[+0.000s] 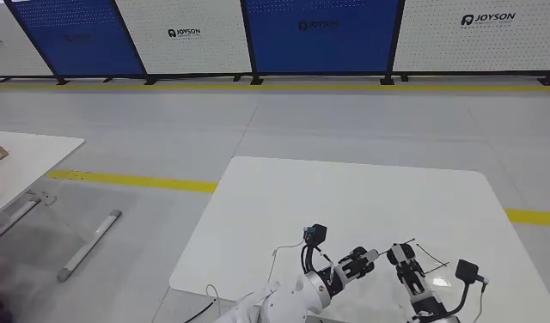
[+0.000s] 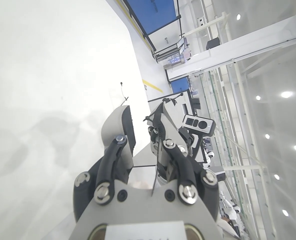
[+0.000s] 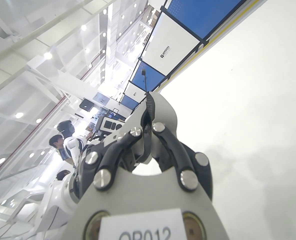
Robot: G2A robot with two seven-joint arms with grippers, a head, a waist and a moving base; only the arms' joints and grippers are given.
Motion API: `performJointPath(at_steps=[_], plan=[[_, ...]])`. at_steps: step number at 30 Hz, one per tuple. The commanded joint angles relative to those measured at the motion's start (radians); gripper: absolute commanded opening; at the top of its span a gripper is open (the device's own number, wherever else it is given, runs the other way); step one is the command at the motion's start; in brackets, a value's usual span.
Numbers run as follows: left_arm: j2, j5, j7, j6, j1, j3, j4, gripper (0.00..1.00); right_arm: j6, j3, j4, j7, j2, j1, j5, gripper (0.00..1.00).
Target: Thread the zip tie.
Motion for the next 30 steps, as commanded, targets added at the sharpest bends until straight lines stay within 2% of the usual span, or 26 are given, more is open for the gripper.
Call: performJointPath(at_steps=[1,4,9,16,20,26,30], plan=[[0.000,0.002,0.000,0.000,0.000,0.000,-0.001,0.17,0.004,-0.002,-0.001,-0.008,0.000,0.000,-0.009,0.00],[-0.001,0.003,0.001,0.000,0.001,-0.002,-0.001,0.13,0.009,-0.006,-0.002,-0.014,-0.001,0.000,-0.018,0.00],[-0.001,0.003,-0.004,0.000,0.000,-0.003,0.001,0.00,0.011,-0.009,-0.001,-0.018,-0.002,0.001,-0.020,0.00],[-0.003,0.000,-0.013,-0.005,-0.003,-0.002,0.004,0.00,0.009,-0.010,0.001,-0.021,-0.002,0.003,-0.016,0.00],[-0.006,-0.005,-0.012,-0.028,-0.006,0.002,0.005,0.00,0.005,-0.013,0.002,0.012,-0.001,0.006,-0.005,0.00],[-0.008,-0.002,-0.016,-0.036,-0.009,0.008,0.004,0.00,-0.001,-0.006,0.001,0.033,0.001,0.006,0.018,0.00],[-0.008,0.003,-0.012,-0.034,-0.007,0.005,0.005,0.00,-0.022,0.001,-0.002,0.034,0.001,0.001,0.055,0.00]])
